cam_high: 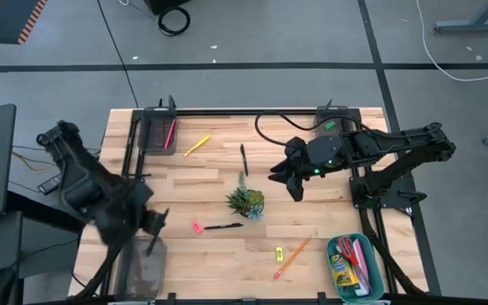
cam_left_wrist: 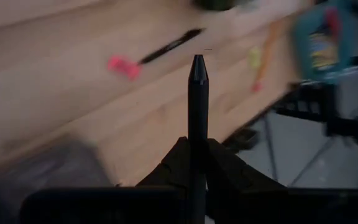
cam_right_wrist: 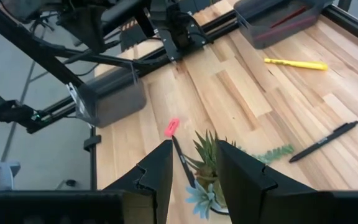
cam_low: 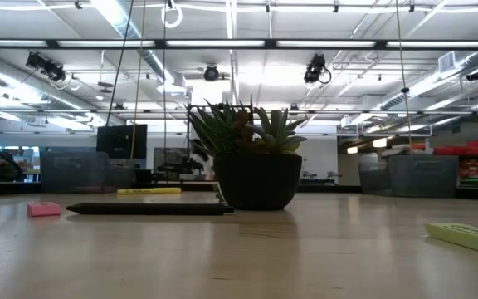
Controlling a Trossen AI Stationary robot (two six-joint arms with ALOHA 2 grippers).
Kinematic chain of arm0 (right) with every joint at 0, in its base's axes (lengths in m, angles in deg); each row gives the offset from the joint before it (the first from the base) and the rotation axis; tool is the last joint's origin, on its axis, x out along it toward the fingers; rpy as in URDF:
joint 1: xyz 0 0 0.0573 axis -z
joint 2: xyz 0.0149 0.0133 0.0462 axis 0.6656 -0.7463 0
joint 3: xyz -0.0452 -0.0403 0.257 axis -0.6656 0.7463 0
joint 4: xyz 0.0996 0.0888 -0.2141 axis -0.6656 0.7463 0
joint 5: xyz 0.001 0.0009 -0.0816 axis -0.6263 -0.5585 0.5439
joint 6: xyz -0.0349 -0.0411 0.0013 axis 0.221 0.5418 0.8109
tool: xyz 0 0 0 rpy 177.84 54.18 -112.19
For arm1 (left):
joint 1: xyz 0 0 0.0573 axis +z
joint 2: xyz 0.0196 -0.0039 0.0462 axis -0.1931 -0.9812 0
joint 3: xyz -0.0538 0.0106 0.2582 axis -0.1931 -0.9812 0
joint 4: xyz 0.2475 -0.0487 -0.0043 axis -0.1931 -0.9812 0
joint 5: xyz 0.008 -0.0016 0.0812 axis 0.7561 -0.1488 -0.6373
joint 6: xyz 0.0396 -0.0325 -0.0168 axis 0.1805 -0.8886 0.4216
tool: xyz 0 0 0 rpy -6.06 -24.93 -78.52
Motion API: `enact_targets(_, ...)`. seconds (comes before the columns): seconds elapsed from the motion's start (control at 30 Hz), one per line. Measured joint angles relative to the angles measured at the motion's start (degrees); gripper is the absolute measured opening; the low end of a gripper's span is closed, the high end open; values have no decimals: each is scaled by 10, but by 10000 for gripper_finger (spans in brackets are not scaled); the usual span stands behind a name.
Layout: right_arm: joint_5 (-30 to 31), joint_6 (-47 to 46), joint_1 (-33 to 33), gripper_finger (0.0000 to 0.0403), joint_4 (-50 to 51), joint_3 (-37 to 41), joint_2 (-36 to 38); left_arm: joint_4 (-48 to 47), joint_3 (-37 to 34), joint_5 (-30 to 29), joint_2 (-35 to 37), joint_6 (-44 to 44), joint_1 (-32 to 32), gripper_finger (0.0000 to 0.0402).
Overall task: Sort crayons/erasers/pens/pencils in bins
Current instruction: Put the right black ballpen into the bottom left black bin
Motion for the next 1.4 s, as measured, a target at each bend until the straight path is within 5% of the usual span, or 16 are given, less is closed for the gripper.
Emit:
enact_targets(0.13, 0, 0, 0, 129, 3, 0, 0, -41, 0, 42, -26, -69, -57, 35)
enact_targets(0.5, 0, 10, 0, 129, 5, 0, 0, -53, -1, 148, -148, -77, -107, 40)
enact_targets(0.8, 0, 9, 0, 129, 4, 0, 0, -19, -1, 154, -204, -86, -136, 37)
enact_targets(1.4, 13, -41, 0, 129, 4, 0, 0, -4, -1, 154, -213, -71, -135, 112)
